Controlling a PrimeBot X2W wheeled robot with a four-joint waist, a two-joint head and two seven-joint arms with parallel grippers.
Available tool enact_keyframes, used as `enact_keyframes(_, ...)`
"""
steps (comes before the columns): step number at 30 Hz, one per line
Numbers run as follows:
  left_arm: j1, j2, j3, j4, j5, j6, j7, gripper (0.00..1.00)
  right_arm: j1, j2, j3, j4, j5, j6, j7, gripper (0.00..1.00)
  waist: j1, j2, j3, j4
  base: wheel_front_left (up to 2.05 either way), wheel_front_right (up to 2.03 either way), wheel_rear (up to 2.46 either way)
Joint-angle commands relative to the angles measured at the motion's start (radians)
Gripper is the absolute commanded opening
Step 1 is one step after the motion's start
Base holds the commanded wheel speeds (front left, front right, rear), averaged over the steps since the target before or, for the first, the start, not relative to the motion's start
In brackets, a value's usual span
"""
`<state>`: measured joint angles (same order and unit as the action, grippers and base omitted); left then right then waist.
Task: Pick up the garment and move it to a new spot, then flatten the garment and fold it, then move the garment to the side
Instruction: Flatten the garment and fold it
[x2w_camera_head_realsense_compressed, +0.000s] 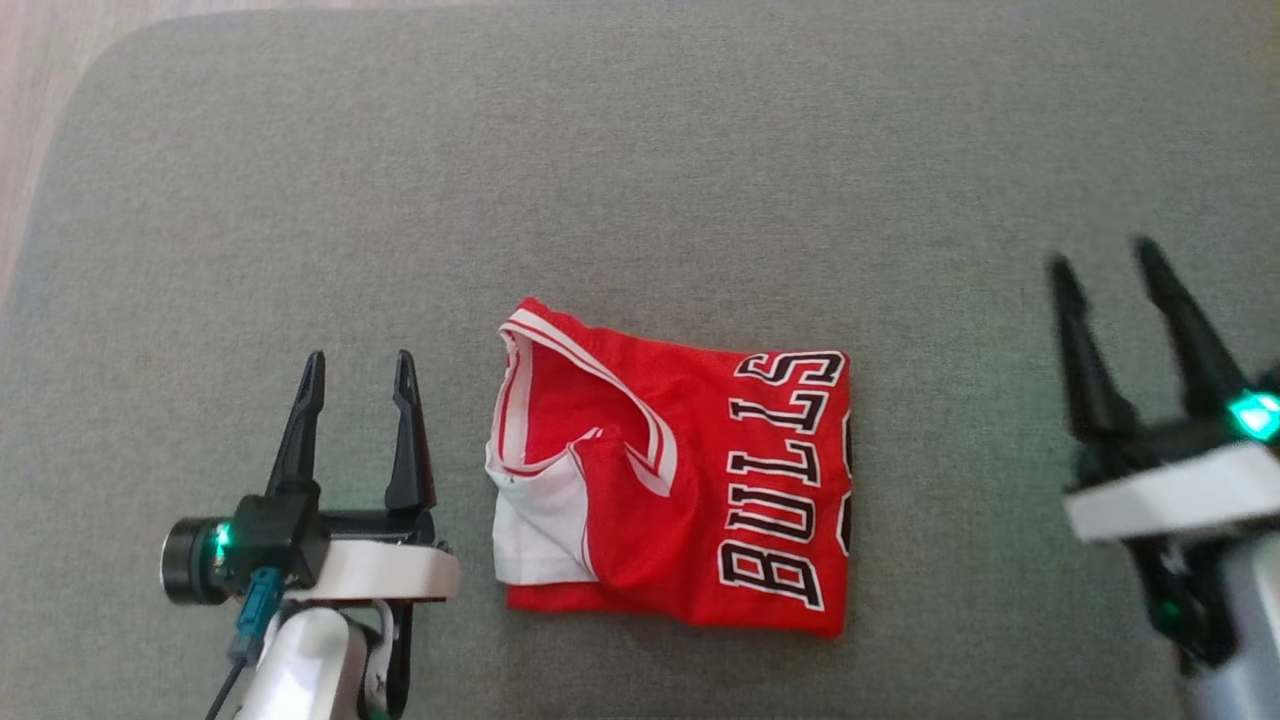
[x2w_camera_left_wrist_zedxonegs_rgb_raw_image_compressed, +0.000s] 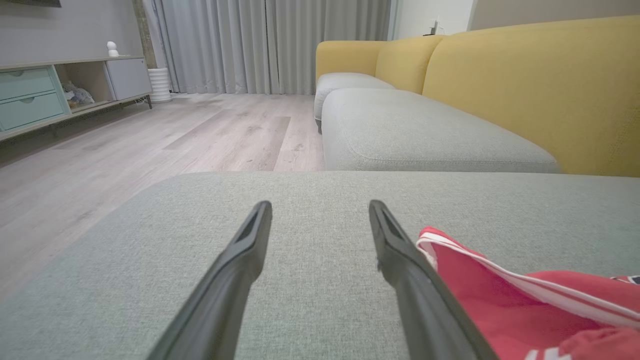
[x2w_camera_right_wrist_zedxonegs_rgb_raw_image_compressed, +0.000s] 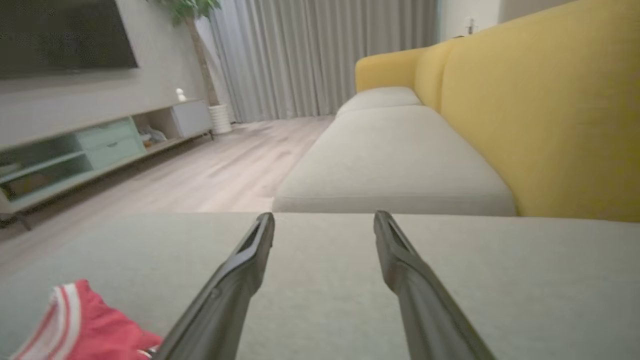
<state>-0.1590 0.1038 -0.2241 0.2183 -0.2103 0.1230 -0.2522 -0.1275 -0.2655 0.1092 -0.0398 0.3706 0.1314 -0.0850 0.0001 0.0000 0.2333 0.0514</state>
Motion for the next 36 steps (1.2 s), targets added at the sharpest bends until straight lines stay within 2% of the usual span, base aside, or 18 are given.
enact_keyframes(1,-0.012,0.022,0.040,-0.032,0.009,0.002,-0.010,1.00,0.040,0.001,-0.039,-0.051,-0.026,-0.001,0.012,1.00,-0.0001,0.0000,-0.003,-0.009,0.00,0.00,0.00)
enact_keyframes(5,-0.003,0.037,0.041,-0.027,0.014,0.002,-0.009,1.00,0.134,0.029,-0.124,-0.088,-0.067,-0.001,0.037,1.00,-0.0001,0.0000,-0.010,-0.028,0.00,0.00,0.00)
enact_keyframes(9,0.003,0.050,0.038,-0.024,0.018,0.004,-0.001,1.00,0.186,0.065,-0.151,-0.122,-0.089,-0.001,0.056,1.00,-0.0001,0.0000,-0.015,-0.042,0.00,0.00,0.00)
enact_keyframes(20,0.003,0.063,0.036,-0.029,0.014,0.013,0.009,1.00,0.196,0.095,-0.154,-0.143,-0.098,-0.001,0.068,1.00,-0.0001,0.0000,-0.014,-0.055,0.00,0.00,0.00)
enact_keyframes(36,0.001,0.072,0.027,-0.035,0.004,0.022,0.010,1.00,0.188,0.098,-0.144,-0.139,-0.091,-0.001,0.098,1.00,-0.0001,0.0000,-0.010,-0.057,0.00,0.00,0.00)
